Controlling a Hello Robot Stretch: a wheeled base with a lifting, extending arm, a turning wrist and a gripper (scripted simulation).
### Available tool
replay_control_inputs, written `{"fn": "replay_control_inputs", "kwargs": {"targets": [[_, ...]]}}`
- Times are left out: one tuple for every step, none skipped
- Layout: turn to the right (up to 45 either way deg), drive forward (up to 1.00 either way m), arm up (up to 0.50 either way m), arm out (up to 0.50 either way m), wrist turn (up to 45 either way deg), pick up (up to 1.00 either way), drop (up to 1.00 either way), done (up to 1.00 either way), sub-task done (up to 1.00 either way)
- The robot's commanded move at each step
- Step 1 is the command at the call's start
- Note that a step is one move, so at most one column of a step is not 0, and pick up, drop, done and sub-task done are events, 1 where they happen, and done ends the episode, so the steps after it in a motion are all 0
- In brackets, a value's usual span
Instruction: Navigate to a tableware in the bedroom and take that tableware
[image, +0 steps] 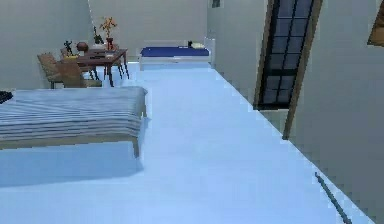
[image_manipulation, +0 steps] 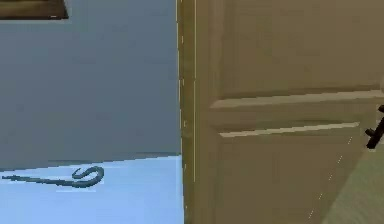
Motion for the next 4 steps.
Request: {"fn": "replay_control_inputs", "kwargs": {"targets": [[0.0,1.00,0.00,0.00,0.0,0.00,0.00,0.00,0.00],[0.0,0.65,0.00,0.00,0.0,0.00,0.00,0.00,0.00],[-6.0,0.00,0.00,0.00,0.0,0.00,0.00,0.00,0.00],[0.0,1.00,0.00,0.00,0.0,0.00,0.00,0.00,0.00]]}}
